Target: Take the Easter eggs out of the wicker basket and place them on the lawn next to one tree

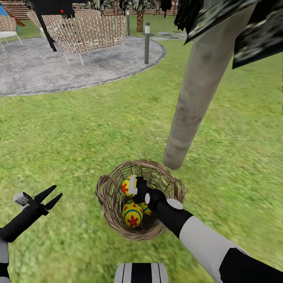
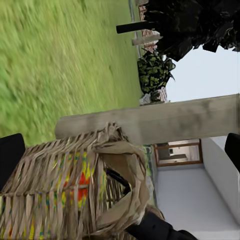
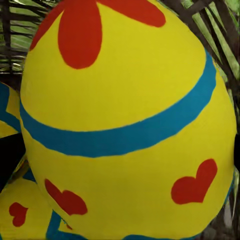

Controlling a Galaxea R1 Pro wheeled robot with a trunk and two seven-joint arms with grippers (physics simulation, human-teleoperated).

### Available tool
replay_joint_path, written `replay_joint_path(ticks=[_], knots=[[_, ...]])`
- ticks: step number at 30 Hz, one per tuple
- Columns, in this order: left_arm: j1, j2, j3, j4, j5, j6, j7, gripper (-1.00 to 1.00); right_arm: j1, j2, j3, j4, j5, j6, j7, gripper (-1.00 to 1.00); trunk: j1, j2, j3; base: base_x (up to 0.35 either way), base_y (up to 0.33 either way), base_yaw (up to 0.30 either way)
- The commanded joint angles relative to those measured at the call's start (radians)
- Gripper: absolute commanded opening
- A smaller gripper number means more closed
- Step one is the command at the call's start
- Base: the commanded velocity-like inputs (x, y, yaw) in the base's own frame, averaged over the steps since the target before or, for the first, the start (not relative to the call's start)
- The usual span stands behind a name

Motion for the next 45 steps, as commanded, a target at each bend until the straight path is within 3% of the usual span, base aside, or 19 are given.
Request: replay_joint_path(ticks=[1, 8, 18, 23, 30, 34, 37, 38, 42, 45], knots=[[0.000, 0.000, 0.000, -0.001, 0.000, 0.000, 0.000, 1.00, 0.000, -0.001, 0.000, -0.001, 0.001, 0.000, 0.000, -1.00, 0.000, 0.000, 0.004, -0.208, 0.000, 0.000], [0.000, -0.003, -0.004, -0.003, 0.001, -0.003, -0.003, 1.00, 0.000, -0.003, 0.000, -0.007, 0.003, 0.000, 0.000, -1.00, -0.003, 0.001, 0.023, -0.131, 0.000, 0.000], [-0.001, 0.009, -0.006, -0.003, -0.002, 0.000, 0.000, 1.00, 0.000, -0.062, 0.002, -0.094, 0.002, 0.003, 0.012, -1.00, -0.007, 0.004, 0.062, -0.001, 0.000, 0.000], [-0.003, 0.011, -0.033, 0.009, -0.002, 0.002, 0.003, 1.00, 0.001, -0.067, 0.003, -0.144, -0.005, 0.201, 0.121, -1.00, -0.009, 0.005, 0.081, 0.000, 0.000, 0.000], [-0.004, 0.011, -0.037, 0.011, -0.002, 0.003, 0.003, 1.00, 0.012, -0.067, 0.005, -0.204, -0.006, 0.240, 0.159, -1.00, -0.013, 0.007, 0.108, 0.000, 0.000, 0.000], [-0.004, 0.010, -0.038, 0.011, -0.002, 0.003, 0.003, 1.00, 0.019, -0.067, 0.005, -0.299, -0.007, 0.347, 0.289, -1.00, -0.014, 0.008, 0.124, 0.000, 0.000, 0.000], [-0.004, 0.009, -0.049, 0.011, -0.002, 0.003, 0.003, 1.00, 0.034, -0.069, 0.003, -0.307, -0.010, 0.364, 0.356, -1.00, -0.016, 0.008, 0.135, 0.000, 0.000, 0.000], [-0.005, 0.009, -0.053, 0.011, -0.002, 0.003, 0.003, 1.00, 0.046, -0.071, -0.006, -0.308, -0.010, 0.365, 0.363, -1.00, -0.016, 0.008, 0.139, 0.000, 0.000, 0.000], [-0.007, 0.008, -0.057, 0.011, -0.002, 0.003, 0.003, 1.00, 0.076, -0.068, -0.122, -0.310, -0.010, 0.365, 0.369, -1.00, -0.018, 0.009, 0.155, -0.166, 0.000, 0.000], [-0.008, 0.007, -0.058, 0.012, -0.003, 0.003, 0.004, 1.00, 0.081, -0.063, -0.167, -0.315, -0.009, 0.365, 0.369, -1.00, -0.019, 0.010, 0.166, -0.326, 0.000, 0.000]])
